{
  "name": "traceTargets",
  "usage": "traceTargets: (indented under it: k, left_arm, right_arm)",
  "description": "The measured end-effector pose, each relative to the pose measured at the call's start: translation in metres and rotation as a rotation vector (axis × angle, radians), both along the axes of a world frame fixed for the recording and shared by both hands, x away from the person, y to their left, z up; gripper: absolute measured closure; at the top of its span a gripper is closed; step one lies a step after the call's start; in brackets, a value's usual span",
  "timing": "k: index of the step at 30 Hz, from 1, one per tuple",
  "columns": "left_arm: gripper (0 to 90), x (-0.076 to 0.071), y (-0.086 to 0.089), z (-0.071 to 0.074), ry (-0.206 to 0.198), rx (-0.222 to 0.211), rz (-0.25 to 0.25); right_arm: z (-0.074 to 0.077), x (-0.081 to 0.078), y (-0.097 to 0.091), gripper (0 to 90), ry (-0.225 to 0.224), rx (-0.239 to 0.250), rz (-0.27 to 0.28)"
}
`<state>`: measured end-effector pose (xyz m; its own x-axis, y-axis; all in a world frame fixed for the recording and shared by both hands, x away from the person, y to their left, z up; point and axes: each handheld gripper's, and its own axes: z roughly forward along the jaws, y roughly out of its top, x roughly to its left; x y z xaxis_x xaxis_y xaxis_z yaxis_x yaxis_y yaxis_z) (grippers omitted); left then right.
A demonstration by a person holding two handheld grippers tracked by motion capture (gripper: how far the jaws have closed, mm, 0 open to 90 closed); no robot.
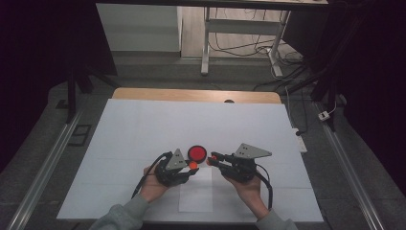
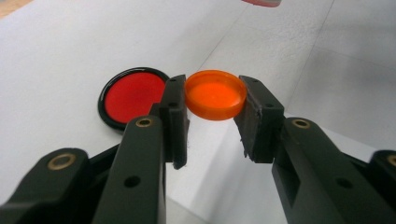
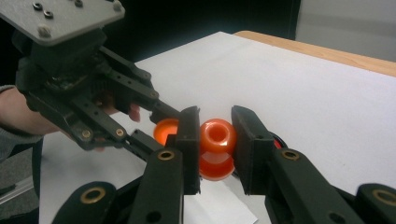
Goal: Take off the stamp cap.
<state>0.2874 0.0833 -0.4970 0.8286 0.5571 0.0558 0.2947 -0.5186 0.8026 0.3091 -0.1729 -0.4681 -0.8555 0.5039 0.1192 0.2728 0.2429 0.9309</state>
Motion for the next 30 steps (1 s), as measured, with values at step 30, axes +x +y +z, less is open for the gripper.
traceTargets:
  k: [30]
  left_arm:
    - [64.7, -0.003, 0.042, 0.010, 0.039, -0.073, 0.045]
  right_arm:
    - [0.001, 0.001, -0.003, 72.6, -0.010, 0.001, -0.011]
